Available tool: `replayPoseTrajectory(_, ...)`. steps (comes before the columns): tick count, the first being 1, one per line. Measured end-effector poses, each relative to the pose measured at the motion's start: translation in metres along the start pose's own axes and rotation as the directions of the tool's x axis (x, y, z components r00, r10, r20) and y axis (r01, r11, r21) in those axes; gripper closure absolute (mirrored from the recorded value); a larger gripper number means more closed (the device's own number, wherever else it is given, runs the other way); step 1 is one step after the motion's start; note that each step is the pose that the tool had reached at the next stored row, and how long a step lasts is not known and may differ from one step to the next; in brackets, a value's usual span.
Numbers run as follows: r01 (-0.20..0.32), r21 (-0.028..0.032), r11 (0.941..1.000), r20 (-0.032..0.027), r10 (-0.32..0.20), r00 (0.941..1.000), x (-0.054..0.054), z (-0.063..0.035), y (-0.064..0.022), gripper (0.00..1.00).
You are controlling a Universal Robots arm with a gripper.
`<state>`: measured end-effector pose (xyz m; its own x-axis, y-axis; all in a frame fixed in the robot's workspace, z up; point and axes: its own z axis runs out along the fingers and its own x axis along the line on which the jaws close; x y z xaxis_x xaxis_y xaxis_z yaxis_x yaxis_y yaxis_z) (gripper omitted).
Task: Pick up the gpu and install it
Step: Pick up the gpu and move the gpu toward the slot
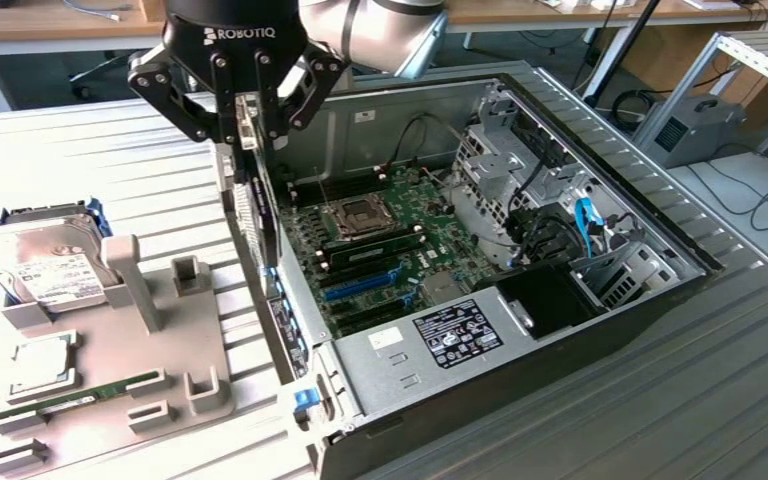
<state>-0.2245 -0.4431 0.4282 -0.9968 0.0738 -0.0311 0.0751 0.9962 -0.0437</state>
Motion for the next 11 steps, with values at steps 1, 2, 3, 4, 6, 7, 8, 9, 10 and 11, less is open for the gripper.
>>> replayPoseTrajectory(1,0.0,0.0,1.0,0.0,0.0,1.0,-0.0006,0.0001,0.0001,0.74)
replayPoseTrajectory(2,0.0,0.0,1.0,0.0,0.0,1.0,-0.0013,0.0002,0.0001,0.74)
replayPoseTrajectory(3,0.0,-0.0001,1.0,0.0001,0.0,1.0,-0.0017,0.0003,0.0001,0.74)
replayPoseTrajectory(4,0.0,0.0,1.0,0.0,0.0,1.0,-0.0022,0.0003,0.0002,0.74)
replayPoseTrajectory(6,0.0,0.0,1.0,0.0,0.0,1.0,-0.0033,0.0005,0.0003,0.74)
replayPoseTrajectory(7,0.0,0.0,1.0,0.0,0.0,1.0,-0.0038,0.0006,0.0003,0.74)
replayPoseTrajectory(8,0.0,0.0,1.0,0.0,0.0,1.0,-0.0042,0.0007,0.0003,0.74)
replayPoseTrajectory(9,0.0,0.0,1.0,0.0,0.0,1.0,-0.0046,0.0008,0.0004,0.74)
replayPoseTrajectory(10,0.0,0.0,1.0,0.0,0.0,1.0,-0.0051,0.0008,0.0004,0.74)
replayPoseTrajectory(11,0.0,0.0,1.0,0.0,0.0,1.0,-0.0056,0.0009,0.0005,0.74)
